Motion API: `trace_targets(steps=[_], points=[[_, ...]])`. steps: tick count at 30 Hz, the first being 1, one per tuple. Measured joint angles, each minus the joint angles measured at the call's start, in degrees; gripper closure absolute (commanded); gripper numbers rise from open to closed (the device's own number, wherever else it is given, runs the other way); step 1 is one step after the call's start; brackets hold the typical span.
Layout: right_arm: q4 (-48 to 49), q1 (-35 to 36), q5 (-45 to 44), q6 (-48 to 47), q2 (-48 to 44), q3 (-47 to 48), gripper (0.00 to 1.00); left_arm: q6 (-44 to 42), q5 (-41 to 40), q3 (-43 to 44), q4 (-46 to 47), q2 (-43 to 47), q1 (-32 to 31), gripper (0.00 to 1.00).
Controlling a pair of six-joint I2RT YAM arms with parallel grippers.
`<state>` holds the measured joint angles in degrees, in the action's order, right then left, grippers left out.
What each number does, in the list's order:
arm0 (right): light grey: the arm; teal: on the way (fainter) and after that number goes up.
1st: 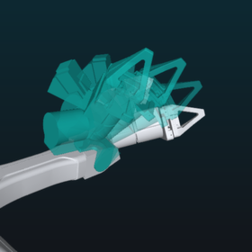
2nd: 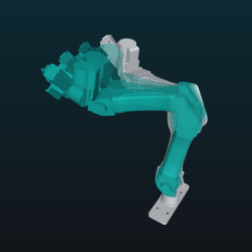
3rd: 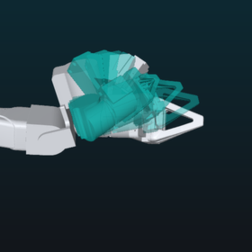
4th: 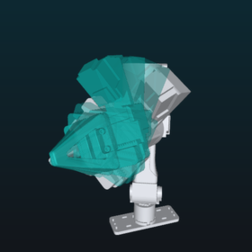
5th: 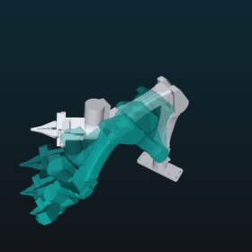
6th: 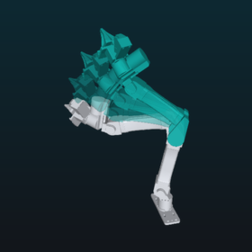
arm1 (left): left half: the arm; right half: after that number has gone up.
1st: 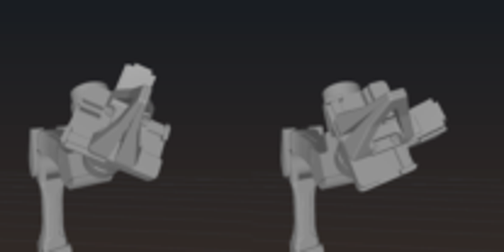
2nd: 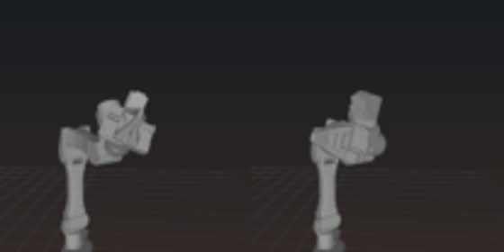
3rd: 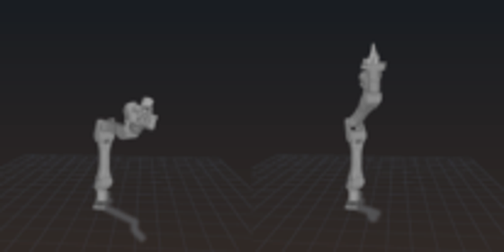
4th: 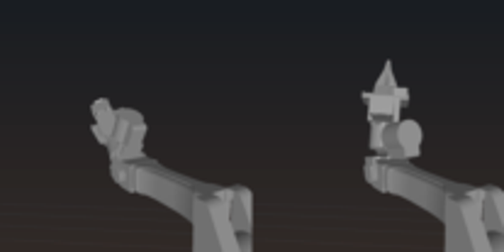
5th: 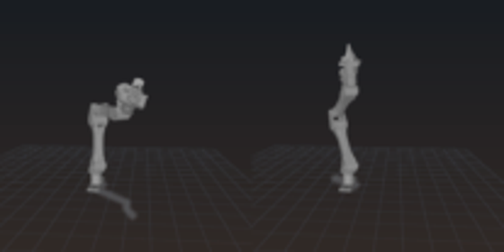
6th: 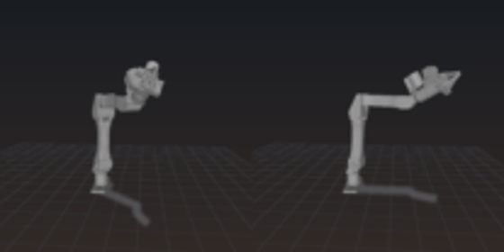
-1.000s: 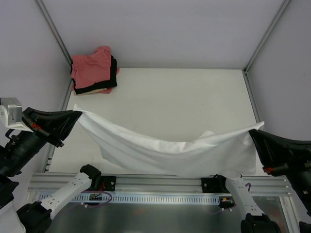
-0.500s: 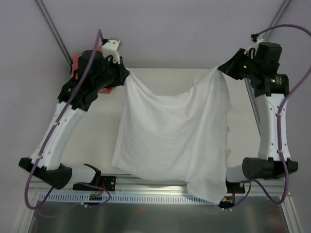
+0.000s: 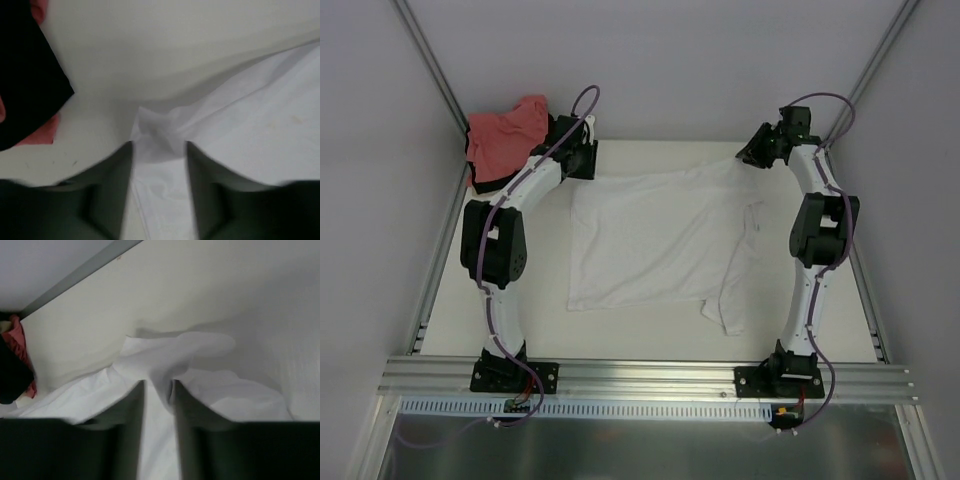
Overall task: Fold and stack the t-shirts
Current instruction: Flatten out the tshirt
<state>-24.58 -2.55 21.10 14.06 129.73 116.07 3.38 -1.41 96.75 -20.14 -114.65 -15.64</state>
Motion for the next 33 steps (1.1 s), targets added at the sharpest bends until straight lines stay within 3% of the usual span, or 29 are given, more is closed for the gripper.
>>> trace_targets(steps=[1,2,3,6,11,15,20,27,33], points=[[1.09,0.00,0.11,0.26,1.70,1.18,0.12,-0.85,-1.27,0.98,1.07,-1.03,0.02,0.01],[2.56,0.00,0.22,-0.09,2.51,1.49,0.03,-1.16,-2.62,1.62,2.23,-1.53,0.00,0.01],[3.98,0.00,0.20,-0.37,2.75,1.16,0.01,-1.31,-4.02,1.73,3.82,-1.60,0.00,0.01],[9.55,0.02,-0.35,-1.62,-0.26,-3.15,0.01,-1.68,-8.13,-3.74,13.66,2.21,0.00,0.01],[13.75,0.59,-2.47,-4.37,-15.80,-17.38,0.01,0.59,-10.36,-20.28,21.42,18.25,-0.07,0.01],[14.45,2.29,-4.13,-4.70,-30.38,-26.58,0.00,8.48,-4.55,-23.15,20.96,28.22,-0.39,0.02],[15.61,6.49,-2.84,-3.69,-44.96,-40.46,0.00,18.32,7.87,-30.77,20.92,33.14,-2.25,0.01],[9.97,7.23,-0.24,-1.92,-46.12,-57.02,0.00,26.23,17.33,-44.85,17.81,29.40,-3.93,0.01],[7.19,7.30,1.46,-0.11,-44.37,-63.25,0.01,29.16,19.43,-48.04,18.47,28.04,-5.18,0.01]])
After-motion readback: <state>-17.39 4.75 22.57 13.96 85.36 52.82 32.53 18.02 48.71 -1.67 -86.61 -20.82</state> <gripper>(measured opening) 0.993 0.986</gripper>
